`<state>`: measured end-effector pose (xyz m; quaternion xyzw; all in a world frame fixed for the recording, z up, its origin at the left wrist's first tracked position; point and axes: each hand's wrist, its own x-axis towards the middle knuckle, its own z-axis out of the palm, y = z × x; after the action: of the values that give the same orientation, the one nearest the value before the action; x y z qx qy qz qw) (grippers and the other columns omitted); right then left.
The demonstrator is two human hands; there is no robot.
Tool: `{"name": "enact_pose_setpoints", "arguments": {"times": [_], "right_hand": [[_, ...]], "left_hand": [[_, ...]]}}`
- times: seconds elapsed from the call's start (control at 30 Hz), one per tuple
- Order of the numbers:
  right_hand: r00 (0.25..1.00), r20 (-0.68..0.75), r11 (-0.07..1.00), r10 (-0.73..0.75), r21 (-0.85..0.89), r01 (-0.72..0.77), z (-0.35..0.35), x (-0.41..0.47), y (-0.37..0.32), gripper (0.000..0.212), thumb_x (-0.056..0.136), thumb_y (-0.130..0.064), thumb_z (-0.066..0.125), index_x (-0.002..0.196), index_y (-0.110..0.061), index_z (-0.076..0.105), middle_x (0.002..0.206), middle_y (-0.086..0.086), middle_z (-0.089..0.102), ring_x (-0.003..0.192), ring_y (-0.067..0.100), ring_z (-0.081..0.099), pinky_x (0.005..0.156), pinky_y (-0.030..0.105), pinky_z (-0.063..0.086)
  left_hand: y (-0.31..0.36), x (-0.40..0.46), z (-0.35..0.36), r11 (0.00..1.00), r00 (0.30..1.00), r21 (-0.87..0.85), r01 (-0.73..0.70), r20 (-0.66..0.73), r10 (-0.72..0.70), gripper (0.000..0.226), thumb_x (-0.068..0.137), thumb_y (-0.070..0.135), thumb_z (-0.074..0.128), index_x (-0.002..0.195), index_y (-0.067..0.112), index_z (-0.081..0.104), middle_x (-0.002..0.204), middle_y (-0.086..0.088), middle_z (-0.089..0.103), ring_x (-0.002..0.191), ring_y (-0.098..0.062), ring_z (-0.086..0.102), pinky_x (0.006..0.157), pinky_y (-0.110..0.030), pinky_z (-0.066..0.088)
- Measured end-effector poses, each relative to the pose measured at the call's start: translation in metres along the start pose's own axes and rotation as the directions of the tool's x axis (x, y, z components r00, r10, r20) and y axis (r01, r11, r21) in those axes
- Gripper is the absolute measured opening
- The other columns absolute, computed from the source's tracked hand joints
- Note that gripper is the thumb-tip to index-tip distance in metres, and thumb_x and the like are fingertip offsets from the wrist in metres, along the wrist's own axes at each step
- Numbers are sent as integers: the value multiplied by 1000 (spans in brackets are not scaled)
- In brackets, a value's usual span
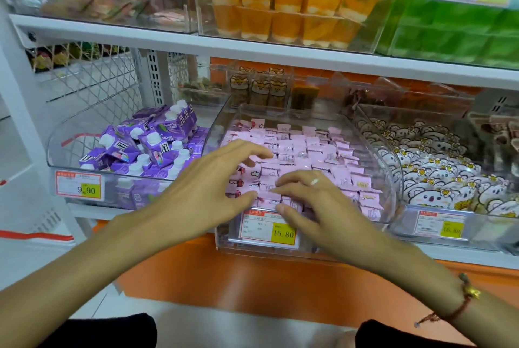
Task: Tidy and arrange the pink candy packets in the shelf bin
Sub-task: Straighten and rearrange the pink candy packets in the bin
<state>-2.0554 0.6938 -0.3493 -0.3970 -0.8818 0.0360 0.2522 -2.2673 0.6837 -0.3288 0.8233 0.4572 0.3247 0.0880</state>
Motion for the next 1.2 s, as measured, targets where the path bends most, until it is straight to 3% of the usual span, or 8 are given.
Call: {"name": "enact_pose_setpoints", "arguments": {"times": [0.23,0.33,0.43,0.53,0.67,0.8,1.0,1.2], "right_hand": [[976,-57,920,208,350,-176,-19,5,9,20,89,-18,62,99,-34,65,102,-13,66,89,0,62,80,25,51],[974,-90,962,207,202,-185,-22,18,10,13,89,-27,60,97,-30,68,95,-13,63,81,2,60,72,29,51],[986,73,989,147,10,-148,-16,34,8,22,89,-36,61,108,-28,69,96,-12,56,84,7,54,72,27,44],[970,182,986,158,-88,-144,-17,51,5,25,85,-40,65,106,-28,70,83,-17,52,73,1,49,58,14,33],[960,194,980,200,-52,-193,-19,59,5,17,81,-40,71,93,-28,73,64,-20,48,59,-5,46,48,11,29],[979,118,986,164,-49,-159,-14,49,4,13,87,-39,64,84,-28,71,71,-17,53,65,2,47,55,19,33],[998,-44,966,-35,-257,22,-1,42,-1,19,99,-31,40,98,-18,54,96,-4,56,86,18,54,62,31,39],[871,-482,996,94,52,-79,-25,54,-10,14,98,-31,41,94,-21,50,79,0,61,65,15,56,58,39,46]], "left_hand": [[-3,-6,4,970,981,220,-106,182,66,25,92,39,51,116,39,58,113,25,57,105,7,46,78,-17,38],[-3,-4,-1,956,970,254,-147,227,89,26,94,43,48,117,40,59,117,27,55,109,7,44,82,-21,41],[-1,-5,-7,989,996,132,-61,-54,68,20,89,35,61,108,36,67,115,26,58,111,4,48,89,-27,44],[-5,-3,-11,997,925,-59,51,-373,-70,37,81,12,72,115,25,64,120,14,56,113,-7,52,95,-28,41],[-14,-4,-4,920,892,-304,247,-300,-338,46,84,9,68,125,24,52,122,10,52,104,-4,53,87,-25,46],[-19,-9,5,834,896,-457,310,-152,-417,35,91,7,58,117,30,51,115,22,51,88,16,52,72,-2,42],[-19,-11,4,820,908,-492,293,-125,-399,35,93,8,55,120,30,50,116,25,48,92,14,51,70,-6,45],[-21,-10,4,875,907,-379,302,-169,-386,36,91,12,59,119,32,50,115,18,48,104,4,50,85,-19,46]]}}
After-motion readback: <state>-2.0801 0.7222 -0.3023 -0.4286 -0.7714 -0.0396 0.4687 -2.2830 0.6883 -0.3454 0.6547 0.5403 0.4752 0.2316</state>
